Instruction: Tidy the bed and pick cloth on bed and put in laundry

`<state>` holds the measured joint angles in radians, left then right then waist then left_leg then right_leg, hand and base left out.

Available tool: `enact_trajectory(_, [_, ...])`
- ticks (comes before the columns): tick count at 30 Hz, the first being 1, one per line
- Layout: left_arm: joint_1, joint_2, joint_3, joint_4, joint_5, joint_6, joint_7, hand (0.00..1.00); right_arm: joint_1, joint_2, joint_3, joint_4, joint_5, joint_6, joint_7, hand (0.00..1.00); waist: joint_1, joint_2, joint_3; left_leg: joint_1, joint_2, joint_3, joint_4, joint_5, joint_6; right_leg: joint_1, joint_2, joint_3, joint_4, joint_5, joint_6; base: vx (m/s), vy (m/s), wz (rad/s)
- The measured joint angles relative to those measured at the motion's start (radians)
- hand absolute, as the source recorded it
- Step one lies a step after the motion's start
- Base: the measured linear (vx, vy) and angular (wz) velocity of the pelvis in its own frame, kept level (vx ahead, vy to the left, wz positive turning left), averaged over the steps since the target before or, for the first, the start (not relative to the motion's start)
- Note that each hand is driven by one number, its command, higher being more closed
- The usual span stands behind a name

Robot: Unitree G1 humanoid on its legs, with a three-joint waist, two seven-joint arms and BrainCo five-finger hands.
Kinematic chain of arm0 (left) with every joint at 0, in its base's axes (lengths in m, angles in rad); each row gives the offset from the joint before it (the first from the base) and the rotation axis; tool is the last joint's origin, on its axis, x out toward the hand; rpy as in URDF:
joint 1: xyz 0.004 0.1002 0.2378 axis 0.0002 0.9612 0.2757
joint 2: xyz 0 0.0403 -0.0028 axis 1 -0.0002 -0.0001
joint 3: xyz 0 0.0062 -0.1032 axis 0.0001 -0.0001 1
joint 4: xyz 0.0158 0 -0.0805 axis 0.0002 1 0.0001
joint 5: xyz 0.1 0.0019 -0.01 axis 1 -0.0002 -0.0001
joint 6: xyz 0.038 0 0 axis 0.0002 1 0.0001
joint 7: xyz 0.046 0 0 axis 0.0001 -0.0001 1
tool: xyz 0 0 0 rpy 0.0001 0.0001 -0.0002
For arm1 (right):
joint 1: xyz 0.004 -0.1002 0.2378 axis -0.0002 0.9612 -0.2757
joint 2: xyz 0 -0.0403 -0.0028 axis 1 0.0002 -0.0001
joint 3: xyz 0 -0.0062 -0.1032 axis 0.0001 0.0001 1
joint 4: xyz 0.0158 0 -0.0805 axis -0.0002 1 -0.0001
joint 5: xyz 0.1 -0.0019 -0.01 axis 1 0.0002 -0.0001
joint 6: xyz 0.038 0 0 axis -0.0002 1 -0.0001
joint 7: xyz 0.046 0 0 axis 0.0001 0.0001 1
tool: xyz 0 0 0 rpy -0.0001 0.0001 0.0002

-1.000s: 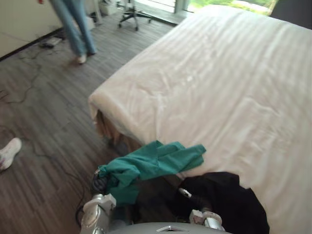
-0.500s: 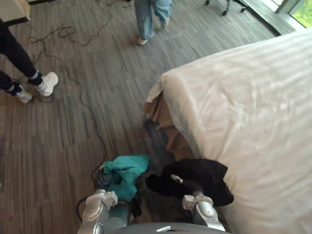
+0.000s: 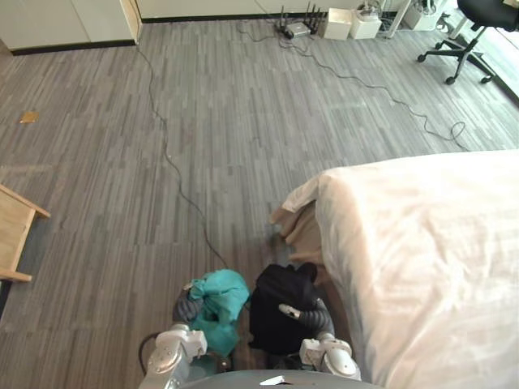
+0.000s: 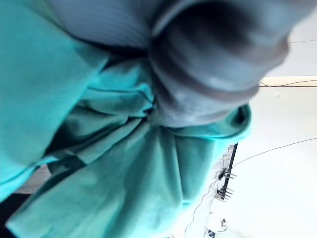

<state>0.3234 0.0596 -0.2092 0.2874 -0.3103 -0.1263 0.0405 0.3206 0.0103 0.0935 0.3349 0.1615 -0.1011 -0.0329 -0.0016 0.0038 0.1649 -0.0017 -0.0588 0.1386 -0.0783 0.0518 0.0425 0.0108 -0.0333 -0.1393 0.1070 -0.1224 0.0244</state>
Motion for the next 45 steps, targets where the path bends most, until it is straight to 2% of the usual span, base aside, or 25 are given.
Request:
enact_trajectory(5, [-0.007,-0.001,-0.015,0.024,0.014,0.000,0.023,1.00,-0.001,-0.001,0.000,0.037,-0.001,-0.002,-0.004,1.00,-0.002,0.001,-0.001,0.038,0.006,0.035,0.000,-0.010,-0.011,0.029,0.005,0.028,-0.005,0.000,-0.001,0.00,-0.005,-0.17])
enact_trajectory(7, [-0.027,0.000,-0.027,0.066,0.021,0.000,0.047,1.00,-0.001,-0.003,0.002,0.077,-0.003,-0.002,-0.021,1.00,0.003,0.002,-0.007,0.035,0.012,0.048,0.053,-0.047,-0.012,0.047,0.005,0.039,-0.007,0.000,-0.001,0.01,-0.017,-0.14])
enact_trajectory(9, [-0.038,-0.023,-0.030,0.097,0.020,0.001,0.076,1.00,0.007,-0.027,0.007,0.087,-0.005,-0.003,-0.044,1.00,0.005,0.016,-0.005,-0.050,0.047,0.057,0.293,-0.171,-0.040,0.076,0.016,0.042,-0.015,-0.004,-0.007,-0.01,-0.040,-0.09])
enact_trajectory(12, [-0.060,-0.039,-0.028,0.136,0.017,0.006,0.122,1.00,0.004,-0.062,0.024,0.114,-0.012,-0.004,-0.083,1.00,0.022,0.029,0.012,-0.155,0.104,0.089,0.612,-0.211,-0.088,0.171,0.030,0.041,-0.085,-0.004,-0.037,-0.04,-0.015,0.11])
enact_trajectory(13, [-0.060,-0.043,-0.029,0.136,0.011,0.006,0.132,1.00,-0.005,-0.064,0.026,0.117,-0.013,-0.003,-0.088,1.00,0.029,0.021,0.019,-0.179,0.111,0.091,0.668,-0.221,-0.105,0.185,0.028,0.039,-0.092,-0.001,-0.043,-0.03,0.006,0.11])
enact_trajectory(14, [-0.056,-0.051,-0.029,0.135,-0.005,0.007,0.149,1.00,-0.001,-0.082,0.023,0.116,-0.013,-0.003,-0.105,1.00,0.040,0.034,0.022,-0.203,0.127,0.097,0.684,-0.247,-0.101,0.201,0.028,0.025,-0.097,-0.003,-0.039,0.00,0.052,0.20])
enact_trajectory(16, [-0.056,-0.054,-0.025,0.133,-0.026,0.006,0.159,1.00,-0.006,-0.114,0.021,0.116,-0.024,-0.001,-0.119,1.00,0.044,0.059,0.020,-0.224,0.146,0.129,0.558,-0.247,-0.072,0.209,0.026,0.010,-0.100,-0.017,-0.030,0.04,0.081,0.21])
enact_trajectory(18, [-0.055,-0.055,-0.013,0.133,-0.042,0.007,0.155,1.00,-0.008,-0.121,0.022,0.117,-0.051,0.003,-0.119,1.00,0.055,0.057,0.019,-0.213,0.140,0.181,0.402,-0.147,-0.031,0.203,0.004,0.001,-0.099,-0.033,-0.007,0.15,0.115,0.13])
enact_trajectory(19, [-0.055,-0.061,0.000,0.133,-0.042,0.007,0.152,1.00,-0.012,-0.120,0.023,0.117,-0.052,0.011,-0.119,1.00,0.064,0.045,0.014,-0.202,0.107,0.203,0.347,-0.115,0.003,0.196,-0.023,-0.009,-0.100,-0.043,0.006,0.22,0.122,0.18])
enact_trajectory(20, [-0.055,-0.063,0.007,0.130,-0.042,0.007,0.152,1.00,-0.018,-0.120,0.023,0.116,-0.052,0.014,-0.118,1.00,0.069,0.046,0.012,-0.202,0.091,0.206,0.334,-0.114,0.009,0.193,-0.036,-0.016,-0.100,-0.045,0.012,0.27,0.110,0.21])
enact_trajectory(22, [-0.060,-0.068,0.031,0.116,-0.042,0.006,0.152,1.00,-0.034,-0.103,0.028,0.117,-0.054,0.022,-0.115,1.00,0.095,0.010,0.027,-0.210,0.048,0.213,0.339,-0.126,0.058,0.187,-0.074,-0.037,-0.093,-0.047,0.060,0.31,0.110,0.19])
enact_trajectory(24, [-0.052,-0.068,0.043,0.109,-0.042,0.007,0.153,1.00,-0.040,-0.095,0.048,0.113,-0.062,0.022,-0.106,1.00,0.106,-0.014,0.028,-0.190,0.022,0.215,0.338,-0.161,0.064,0.196,-0.097,-0.040,-0.067,-0.061,0.083,0.26,0.082,0.09])
enact_trajectory(27, [-0.013,-0.065,0.017,0.077,-0.038,0.010,0.148,1.00,-0.033,-0.095,0.063,0.114,-0.091,0.022,-0.078,1.00,0.104,-0.016,0.024,-0.086,-0.005,0.198,0.278,-0.207,0.059,0.087,-0.140,-0.032,0.319,-0.100,0.133,0.25,0.104,0.03])
enact_trajectory(29, [-0.013,-0.030,-0.011,0.078,-0.038,0.021,0.141,1.00,-0.010,-0.081,0.060,0.114,-0.091,0.023,-0.077,1.00,0.073,-0.042,0.017,0.011,-0.043,0.131,0.212,-0.213,0.062,-0.070,-0.188,-0.028,0.745,-0.037,0.179,0.33,0.072,0.67])
enact_trajectory(30, [-0.014,-0.023,-0.012,0.078,-0.037,0.022,0.141,1.00,-0.009,-0.076,0.057,0.108,-0.091,0.023,-0.076,1.00,0.065,-0.044,0.017,0.028,-0.049,0.109,0.203,-0.215,0.064,-0.101,-0.190,-0.036,0.814,-0.045,0.166,0.46,-0.021,1.06])
enact_trajectory(31, [-0.022,-0.011,-0.011,0.077,-0.035,0.029,0.141,1.00,-0.007,-0.071,0.052,0.106,-0.092,0.022,-0.076,1.00,0.043,-0.047,0.017,0.066,-0.050,0.049,0.198,-0.224,0.076,-0.161,-0.181,-0.067,0.904,-0.083,0.112,0.37,-0.053,0.90])
enact_trajectory(32, [-0.025,-0.009,-0.012,0.077,-0.029,0.031,0.141,1.00,-0.007,-0.067,0.045,0.101,-0.091,0.022,-0.076,1.00,0.036,-0.046,0.018,0.082,-0.049,0.024,0.199,-0.231,0.077,-0.182,-0.175,-0.081,0.909,-0.101,0.102,0.45,-0.089,1.10])
enact_trajectory(35, [-0.040,-0.011,-0.025,0.077,-0.006,0.032,0.132,1.00,-0.017,-0.058,0.022,0.075,-0.091,0.006,-0.076,1.00,0.004,-0.016,0.028,0.130,-0.016,-0.093,0.197,-0.255,0.049,-0.305,-0.153,-0.142,0.744,-0.181,0.051,0.37,-0.122,1.17])
enact_trajectory(37, [-0.056,-0.014,-0.034,0.078,-0.002,0.033,0.127,1.00,-0.052,-0.058,0.020,0.086,-0.091,-0.002,-0.076,1.00,0.009,0.015,0.042,0.153,0.016,-0.134,0.195,-0.273,0.018,-0.368,-0.152,-0.135,0.495,-0.139,0.050,0.46,-0.199,0.96])
enact_trajectory(39, [-0.067,-0.023,-0.032,0.081,-0.002,0.034,0.128,1.00,-0.114,-0.060,0.017,0.132,-0.091,-0.002,-0.077,1.00,0.019,0.053,0.063,0.206,0.055,-0.185,0.196,-0.307,-0.039,-0.401,-0.165,-0.042,0.132,0.027,0.076,0.52,-0.316,0.79])
enact_trajectory(40, [-0.070,-0.025,-0.030,0.081,-0.002,0.035,0.127,1.00,-0.123,-0.060,0.016,0.137,-0.091,-0.002,-0.076,1.00,0.019,0.051,0.065,0.224,0.062,-0.196,0.196,-0.318,-0.057,-0.400,-0.172,-0.020,0.075,0.056,0.084,0.62,-0.453,0.85])
enact_trajectory(42, [-0.053,-0.030,-0.020,0.086,-0.003,0.034,0.128,1.00,-0.142,-0.058,0.021,0.151,-0.091,-0.001,-0.074,1.00,0.023,0.068,0.074,0.295,0.123,-0.223,0.205,-0.373,-0.138,-0.396,-0.180,0.058,0.043,0.104,0.087,0.49,-0.442,0.97])
enact_trajectory(43, [-0.029,-0.029,-0.009,0.085,-0.004,0.033,0.127,1.00,-0.137,-0.051,0.029,0.162,-0.091,0.003,-0.066,1.00,0.019,0.053,0.053,0.300,0.154,-0.246,0.258,-0.402,-0.166,-0.391,-0.178,0.073,0.096,0.105,0.084,0.58,-0.610,1.04])
enact_trajectory(44, [-0.017,-0.028,-0.001,0.087,-0.007,0.031,0.127,1.00,-0.131,-0.046,0.037,0.164,-0.091,0.006,-0.059,1.00,0.017,0.037,0.043,0.283,0.163,-0.251,0.322,-0.416,-0.171,-0.391,-0.175,0.076,0.128,0.140,0.095,0.60,-0.632,1.15])
enact_trajectory(45, [-0.006,-0.044,0.009,0.106,-0.023,0.034,0.127,1.00,-0.138,-0.056,0.052,0.162,-0.091,0.009,-0.053,1.00,0.014,0.062,0.043,0.222,0.218,-0.248,0.496,-0.417,-0.176,-0.389,-0.143,0.053,0.213,0.227,0.110,0.59,-0.664,0.77])
